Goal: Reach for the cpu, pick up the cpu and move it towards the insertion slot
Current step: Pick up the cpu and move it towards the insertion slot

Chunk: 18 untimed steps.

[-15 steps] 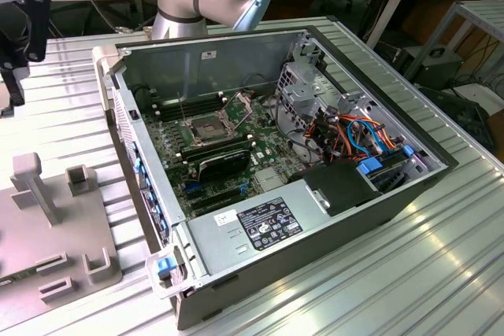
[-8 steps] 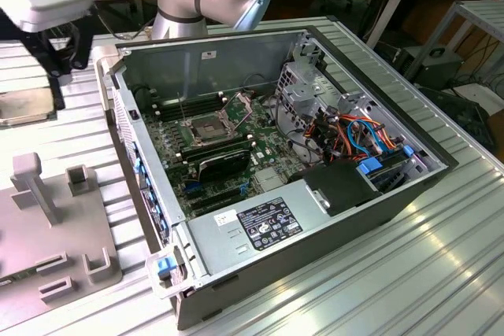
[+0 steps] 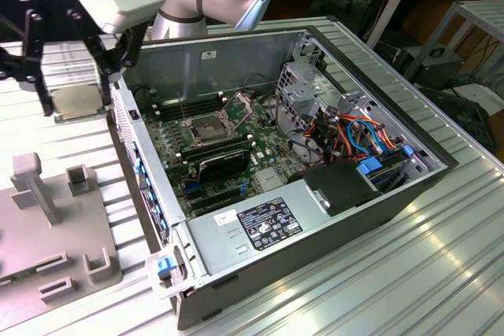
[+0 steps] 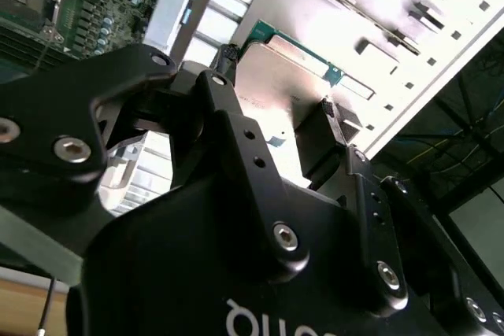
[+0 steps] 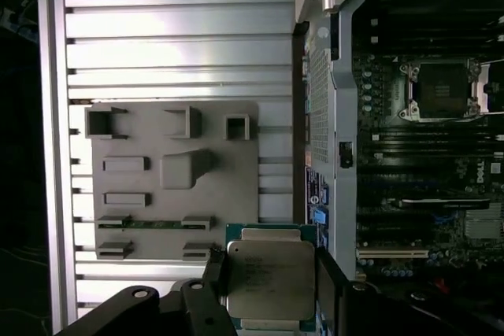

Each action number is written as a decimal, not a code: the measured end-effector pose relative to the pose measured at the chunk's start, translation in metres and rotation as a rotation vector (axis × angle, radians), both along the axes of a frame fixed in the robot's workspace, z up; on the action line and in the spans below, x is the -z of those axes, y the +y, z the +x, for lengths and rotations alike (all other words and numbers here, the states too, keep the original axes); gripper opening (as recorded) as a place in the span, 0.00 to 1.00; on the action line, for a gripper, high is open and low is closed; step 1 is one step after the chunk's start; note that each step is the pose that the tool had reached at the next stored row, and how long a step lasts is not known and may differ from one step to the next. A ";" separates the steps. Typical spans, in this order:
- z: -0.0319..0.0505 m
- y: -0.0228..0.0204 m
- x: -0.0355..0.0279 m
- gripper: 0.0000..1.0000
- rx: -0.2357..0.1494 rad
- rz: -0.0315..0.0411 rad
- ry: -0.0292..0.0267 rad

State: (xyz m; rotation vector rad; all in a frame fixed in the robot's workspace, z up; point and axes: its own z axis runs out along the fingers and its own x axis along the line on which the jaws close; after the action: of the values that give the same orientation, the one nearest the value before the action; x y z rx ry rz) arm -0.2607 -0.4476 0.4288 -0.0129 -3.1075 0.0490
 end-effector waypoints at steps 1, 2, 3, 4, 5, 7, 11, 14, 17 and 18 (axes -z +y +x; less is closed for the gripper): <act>0.0047 0.0000 0.0007 0.55 0.000 0.0000 0.0000; 0.0100 0.0000 0.0014 0.55 0.000 -0.0001 0.0000; 0.0145 0.0000 0.0018 0.55 0.000 -0.0001 0.0000; 0.0194 0.0000 0.0023 0.55 0.000 -0.0001 0.0000; 0.0240 0.0000 0.0028 0.55 0.000 0.0000 0.0000; 0.0348 0.0000 0.0037 0.55 0.000 -0.0001 0.0000; 0.0560 0.0000 0.0050 0.55 0.000 0.0001 -0.0001; 0.0703 0.0000 0.0056 0.55 0.000 -0.0002 0.0001; 0.0850 0.0000 0.0065 0.55 0.000 0.0001 0.0000; 0.0895 0.0000 0.0067 0.55 0.000 0.0000 0.0000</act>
State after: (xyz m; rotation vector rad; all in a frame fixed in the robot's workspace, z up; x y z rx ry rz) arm -0.1713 -0.4476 0.4221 -0.0130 -3.1075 0.0490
